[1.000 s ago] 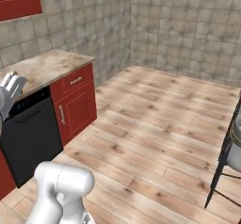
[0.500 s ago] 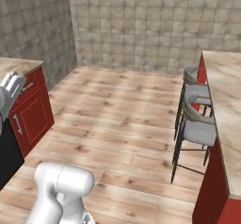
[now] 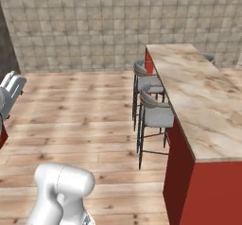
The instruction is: Move the pot and pan from the stove into the sink.
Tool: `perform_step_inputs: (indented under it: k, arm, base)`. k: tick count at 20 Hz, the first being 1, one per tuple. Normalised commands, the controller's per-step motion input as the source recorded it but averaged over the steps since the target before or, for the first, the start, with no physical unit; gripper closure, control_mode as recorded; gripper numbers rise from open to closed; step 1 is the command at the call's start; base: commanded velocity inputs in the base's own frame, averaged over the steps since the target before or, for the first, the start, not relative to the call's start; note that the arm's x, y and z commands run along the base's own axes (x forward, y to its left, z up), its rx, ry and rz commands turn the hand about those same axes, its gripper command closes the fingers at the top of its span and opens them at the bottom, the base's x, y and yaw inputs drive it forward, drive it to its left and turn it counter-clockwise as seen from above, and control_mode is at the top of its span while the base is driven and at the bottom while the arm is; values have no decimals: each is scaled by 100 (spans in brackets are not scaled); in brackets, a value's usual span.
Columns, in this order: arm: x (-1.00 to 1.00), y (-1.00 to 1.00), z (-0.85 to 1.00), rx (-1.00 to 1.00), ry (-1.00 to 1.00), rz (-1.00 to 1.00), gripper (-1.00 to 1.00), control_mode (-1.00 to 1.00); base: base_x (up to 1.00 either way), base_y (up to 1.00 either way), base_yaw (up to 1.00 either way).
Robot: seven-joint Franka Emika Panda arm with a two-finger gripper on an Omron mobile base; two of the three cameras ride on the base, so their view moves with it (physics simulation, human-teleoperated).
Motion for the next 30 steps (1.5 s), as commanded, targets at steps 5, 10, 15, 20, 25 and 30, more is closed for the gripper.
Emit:
perform_step_inputs:
  k: [5, 10, 15, 20, 25, 30]
  arm:
    - [0, 0, 0, 0, 0, 0, -100, 100]
    - [0, 0, 0, 0, 0, 0, -100, 100]
    - [0, 0, 0, 0, 0, 0, -100, 100]
    - [0, 0, 0, 0, 0, 0, -100, 100]
    - [0, 0, 0, 0, 0, 0, -100, 100]
    - [0, 0, 0, 0, 0, 0, -100, 100]
  base:
    - [0, 0, -50]
    - [0, 0, -50]
    - [0, 0, -49]
    - [0, 0, -49]
    - [0, 0, -49]
    - [0, 0, -48]
